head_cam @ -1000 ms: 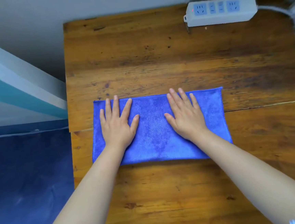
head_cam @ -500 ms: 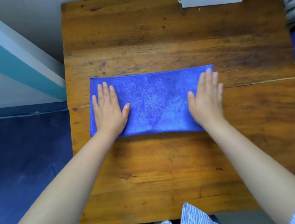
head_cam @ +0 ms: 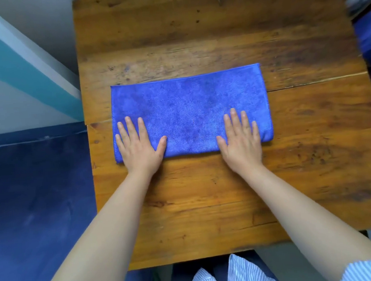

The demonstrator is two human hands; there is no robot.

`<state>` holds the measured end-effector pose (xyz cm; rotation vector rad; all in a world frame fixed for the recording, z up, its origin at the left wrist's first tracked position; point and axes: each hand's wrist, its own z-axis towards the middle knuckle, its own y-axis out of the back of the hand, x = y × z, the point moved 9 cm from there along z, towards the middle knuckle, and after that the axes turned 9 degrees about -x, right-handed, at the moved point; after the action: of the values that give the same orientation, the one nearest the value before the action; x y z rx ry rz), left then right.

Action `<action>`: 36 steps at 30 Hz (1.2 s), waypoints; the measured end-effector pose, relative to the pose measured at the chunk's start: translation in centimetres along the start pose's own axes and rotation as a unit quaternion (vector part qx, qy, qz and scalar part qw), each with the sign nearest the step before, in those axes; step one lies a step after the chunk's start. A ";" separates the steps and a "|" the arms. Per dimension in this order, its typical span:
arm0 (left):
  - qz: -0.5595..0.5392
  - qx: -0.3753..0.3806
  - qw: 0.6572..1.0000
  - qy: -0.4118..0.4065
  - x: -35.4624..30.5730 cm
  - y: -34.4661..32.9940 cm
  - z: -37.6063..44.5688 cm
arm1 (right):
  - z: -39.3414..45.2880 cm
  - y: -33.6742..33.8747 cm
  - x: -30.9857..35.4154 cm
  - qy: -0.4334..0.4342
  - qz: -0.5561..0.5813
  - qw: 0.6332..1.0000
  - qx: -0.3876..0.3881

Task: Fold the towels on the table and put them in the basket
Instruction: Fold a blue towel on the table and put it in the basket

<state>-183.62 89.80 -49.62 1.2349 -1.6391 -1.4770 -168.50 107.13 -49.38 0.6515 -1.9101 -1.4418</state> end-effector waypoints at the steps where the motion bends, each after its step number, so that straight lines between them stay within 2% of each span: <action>1: -0.001 0.002 1.000 0.006 0.4 0.1 0.0 | -0.3 0.5 -1.4 -0.019 -0.001 1.000 -0.010; 6: 0.001 0.011 1.000 0.005 0.6 0.3 -0.1 | -2.2 1.3 -6.9 -0.114 0.022 0.993 -0.008; 10: 0.009 0.024 1.000 0.000 0.5 0.3 0.0 | -2.5 1.7 -8.3 -0.132 0.049 0.990 0.007; 12: 0.025 0.037 0.999 0.001 0.3 0.4 -0.1 | -2.3 2.1 -8.3 -0.146 0.096 0.984 -0.012; 14: 0.037 0.040 0.998 -0.015 -0.4 0.9 0.0 | -2.5 3.1 -8.6 -0.172 0.136 0.973 -0.071; 15: 0.036 0.035 0.998 -0.026 -0.7 1.2 0.0 | -2.5 3.5 -8.3 -0.172 0.142 0.969 -0.105; 18: 0.047 0.029 0.992 -0.114 -4.6 2.0 0.3 | -2.9 4.4 -9.7 -0.241 0.205 0.930 -0.184; 21: 0.032 0.052 0.981 -0.182 -9.3 1.6 0.4 | -2.3 3.9 -11.2 -0.288 0.292 0.898 -0.159; 24: 0.037 0.087 0.975 -0.199 -12.4 -0.1 0.0 | -1.5 3.5 -12.0 -0.253 0.300 0.915 -0.094; 27: 0.080 0.104 0.973 -0.191 -12.5 -1.6 0.0 | -0.8 3.6 -12.1 -0.194 0.298 0.934 -0.042; 31: 0.093 0.111 0.971 -0.192 -12.2 -1.8 0.0 | -0.3 4.8 -11.9 -0.105 0.310 0.943 -0.053; 36: 0.125 0.120 0.963 -0.204 -12.8 -1.6 0.0 | -0.5 4.4 -12.9 -0.107 0.338 0.935 -0.032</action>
<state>-178.34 101.59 -49.27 0.8316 -2.2123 -1.4696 -159.59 117.30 -47.60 -0.2088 -1.9595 -1.1392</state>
